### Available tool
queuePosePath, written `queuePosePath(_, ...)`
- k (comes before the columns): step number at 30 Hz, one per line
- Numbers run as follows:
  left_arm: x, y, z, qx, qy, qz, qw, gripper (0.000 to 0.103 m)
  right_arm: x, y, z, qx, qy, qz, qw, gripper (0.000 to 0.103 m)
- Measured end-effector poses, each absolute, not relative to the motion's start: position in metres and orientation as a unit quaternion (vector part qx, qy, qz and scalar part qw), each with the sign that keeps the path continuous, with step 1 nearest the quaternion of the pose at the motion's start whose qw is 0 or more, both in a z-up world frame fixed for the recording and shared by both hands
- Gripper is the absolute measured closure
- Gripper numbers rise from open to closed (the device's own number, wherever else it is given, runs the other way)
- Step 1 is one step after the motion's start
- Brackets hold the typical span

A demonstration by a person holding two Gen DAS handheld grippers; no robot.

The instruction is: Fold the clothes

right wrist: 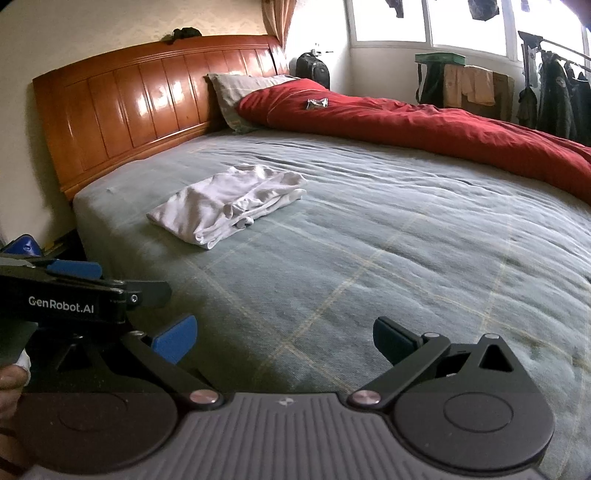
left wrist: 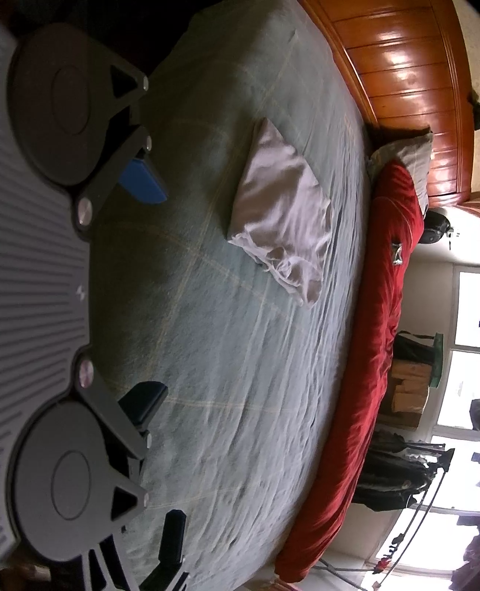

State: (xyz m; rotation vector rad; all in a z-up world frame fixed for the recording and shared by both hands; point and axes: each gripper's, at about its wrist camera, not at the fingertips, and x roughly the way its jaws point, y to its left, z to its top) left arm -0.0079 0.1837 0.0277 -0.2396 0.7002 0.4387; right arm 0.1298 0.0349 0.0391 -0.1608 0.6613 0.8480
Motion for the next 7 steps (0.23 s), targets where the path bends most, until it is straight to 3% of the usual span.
queuePosePath(7, -0.0081, 0.1831, 0.0258, -0.115, 0.337, 0.211, 0.91, 0.001, 0.1308, 0.0347, 0.0382, -0.074, 0.317, 0.401, 0.857, 0.0)
